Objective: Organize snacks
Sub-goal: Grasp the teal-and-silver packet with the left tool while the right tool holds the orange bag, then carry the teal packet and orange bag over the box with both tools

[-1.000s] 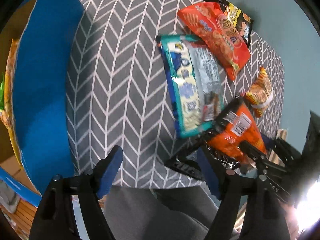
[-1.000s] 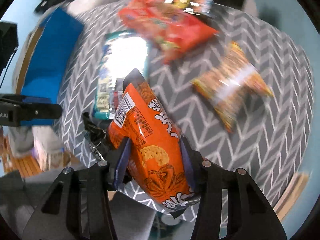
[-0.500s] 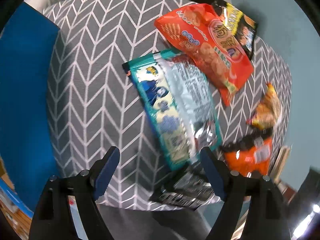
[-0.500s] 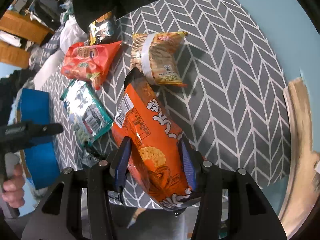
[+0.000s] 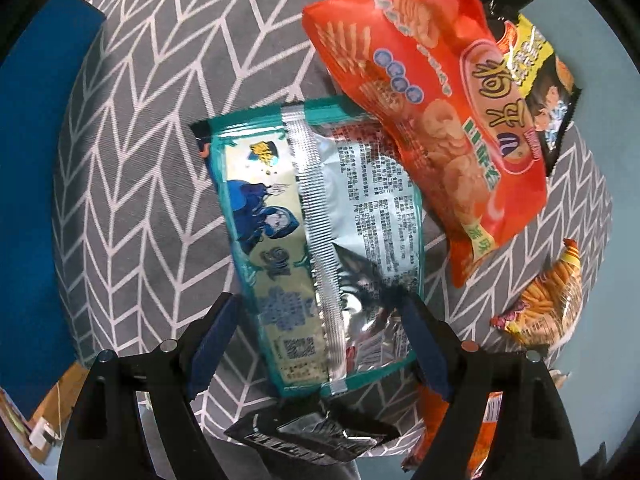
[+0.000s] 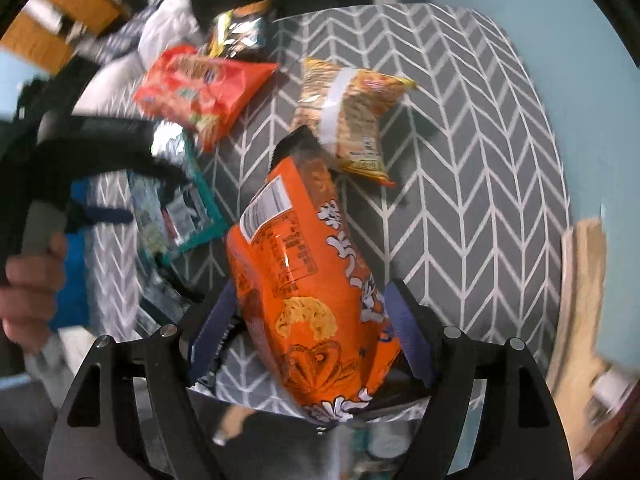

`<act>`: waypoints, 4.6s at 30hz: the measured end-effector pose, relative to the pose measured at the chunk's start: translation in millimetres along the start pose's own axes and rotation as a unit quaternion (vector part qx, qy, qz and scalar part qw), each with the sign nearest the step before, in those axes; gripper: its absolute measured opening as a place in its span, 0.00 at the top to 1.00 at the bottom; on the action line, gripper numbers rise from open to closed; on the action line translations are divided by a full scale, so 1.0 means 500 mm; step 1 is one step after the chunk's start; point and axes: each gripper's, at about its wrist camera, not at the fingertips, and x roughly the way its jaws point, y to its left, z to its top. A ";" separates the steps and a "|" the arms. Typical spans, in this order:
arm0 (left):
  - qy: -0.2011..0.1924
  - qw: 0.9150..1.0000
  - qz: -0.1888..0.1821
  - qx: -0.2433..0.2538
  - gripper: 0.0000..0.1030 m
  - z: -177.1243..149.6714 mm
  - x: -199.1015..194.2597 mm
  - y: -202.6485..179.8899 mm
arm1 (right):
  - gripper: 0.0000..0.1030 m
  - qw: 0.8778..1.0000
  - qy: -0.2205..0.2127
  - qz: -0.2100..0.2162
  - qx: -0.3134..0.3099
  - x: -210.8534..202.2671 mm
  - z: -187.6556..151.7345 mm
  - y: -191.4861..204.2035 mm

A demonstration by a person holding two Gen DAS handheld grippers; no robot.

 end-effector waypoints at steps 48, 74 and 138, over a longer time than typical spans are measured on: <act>-0.042 0.989 0.028 0.138 0.17 0.073 -0.023 0.049 | 0.25 0.991 0.038 -0.052 -0.121 0.101 0.020 0.118; -0.079 0.979 0.050 0.180 0.41 0.009 -0.016 0.113 | 0.42 0.991 0.046 -0.045 -0.117 0.159 0.026 0.128; -0.208 0.975 0.011 0.078 0.41 -0.026 -0.385 0.557 | 0.43 0.966 -0.020 0.077 -0.246 -0.008 0.173 0.717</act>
